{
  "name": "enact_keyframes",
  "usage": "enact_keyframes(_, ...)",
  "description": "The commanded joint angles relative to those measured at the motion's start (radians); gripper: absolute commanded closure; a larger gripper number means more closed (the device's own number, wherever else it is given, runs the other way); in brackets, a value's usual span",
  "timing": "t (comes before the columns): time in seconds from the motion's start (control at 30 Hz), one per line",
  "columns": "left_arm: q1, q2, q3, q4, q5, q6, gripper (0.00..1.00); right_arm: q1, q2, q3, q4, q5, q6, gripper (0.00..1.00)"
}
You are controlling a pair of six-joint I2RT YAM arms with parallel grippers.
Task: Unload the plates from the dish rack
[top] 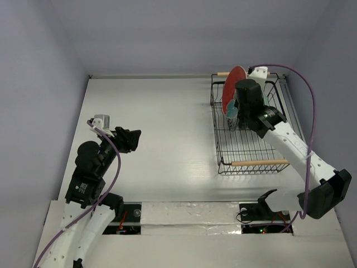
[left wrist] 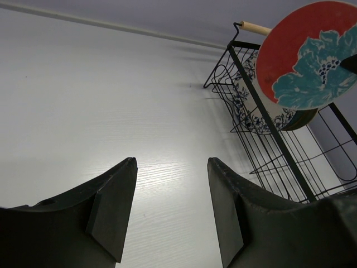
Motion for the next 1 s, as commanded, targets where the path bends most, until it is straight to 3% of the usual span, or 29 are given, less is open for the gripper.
enact_keyframes(0.0,-0.006,0.000,-0.001,0.043,0.013,0.009,0.50,-0.005,-0.088,0.113,0.131,0.061,0.001,1.00)
enact_keyframes(0.2,-0.006,-0.003,0.001,0.040,-0.001,0.009,0.51,0.028,-0.163,0.156,0.143,-0.164,0.054,1.00)
enact_keyframes(0.37,-0.006,-0.018,0.001,0.037,-0.024,0.004,0.51,0.120,-0.093,0.171,0.218,-0.339,0.126,1.00)
enact_keyframes(0.67,-0.006,-0.063,0.007,0.017,-0.097,-0.002,0.52,0.278,0.228,0.278,0.366,-0.537,0.247,1.00)
enact_keyframes(0.97,-0.006,-0.069,0.007,0.012,-0.122,-0.007,0.52,0.311,0.504,0.314,0.475,-0.664,0.346,1.00)
